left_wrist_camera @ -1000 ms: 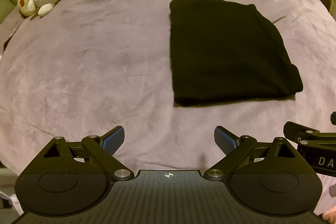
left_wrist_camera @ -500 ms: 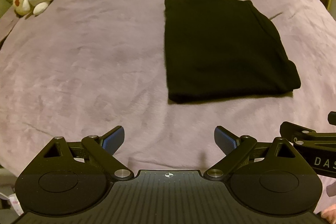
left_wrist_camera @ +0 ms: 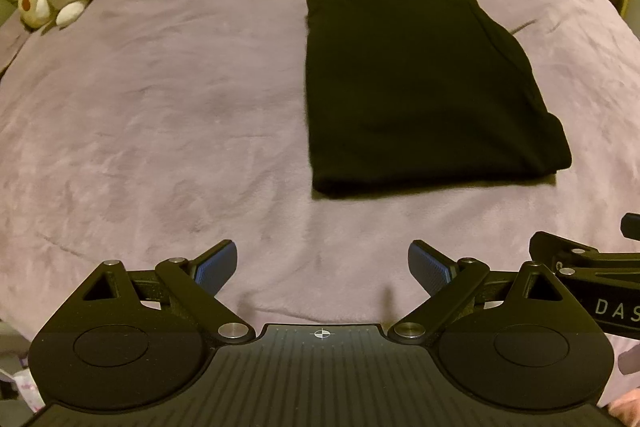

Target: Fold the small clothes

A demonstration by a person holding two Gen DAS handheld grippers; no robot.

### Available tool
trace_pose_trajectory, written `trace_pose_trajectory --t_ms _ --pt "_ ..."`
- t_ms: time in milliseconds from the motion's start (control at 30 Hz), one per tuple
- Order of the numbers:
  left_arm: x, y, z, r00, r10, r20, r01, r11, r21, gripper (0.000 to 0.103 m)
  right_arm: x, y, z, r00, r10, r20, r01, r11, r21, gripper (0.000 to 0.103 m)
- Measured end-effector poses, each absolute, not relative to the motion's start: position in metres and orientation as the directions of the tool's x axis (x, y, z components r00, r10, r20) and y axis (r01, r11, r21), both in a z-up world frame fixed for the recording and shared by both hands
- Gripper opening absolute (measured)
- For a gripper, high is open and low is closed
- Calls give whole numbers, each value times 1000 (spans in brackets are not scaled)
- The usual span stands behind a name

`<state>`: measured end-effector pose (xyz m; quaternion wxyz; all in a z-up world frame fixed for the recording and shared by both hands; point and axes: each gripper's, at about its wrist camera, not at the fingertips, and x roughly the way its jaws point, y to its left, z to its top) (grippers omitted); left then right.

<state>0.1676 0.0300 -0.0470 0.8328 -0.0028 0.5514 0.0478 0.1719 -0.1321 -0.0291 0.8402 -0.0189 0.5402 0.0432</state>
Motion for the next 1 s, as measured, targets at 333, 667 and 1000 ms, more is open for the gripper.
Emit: trace_pose_trajectory --t_ms 333,667,1000 --pt "170 29 -49 384 65 -921 -77 996 38 96 174 -135 -32 405 55 -913 -91 996 19 99" --pt "172 27 -50 377 57 -924 -75 997 31 96 175 -137 -34 404 56 -913 -88 996 22 99" --pt "172 29 -51 377 58 -924 -79 996 30 96 175 -137 -35 400 54 -915 -88 996 20 99"
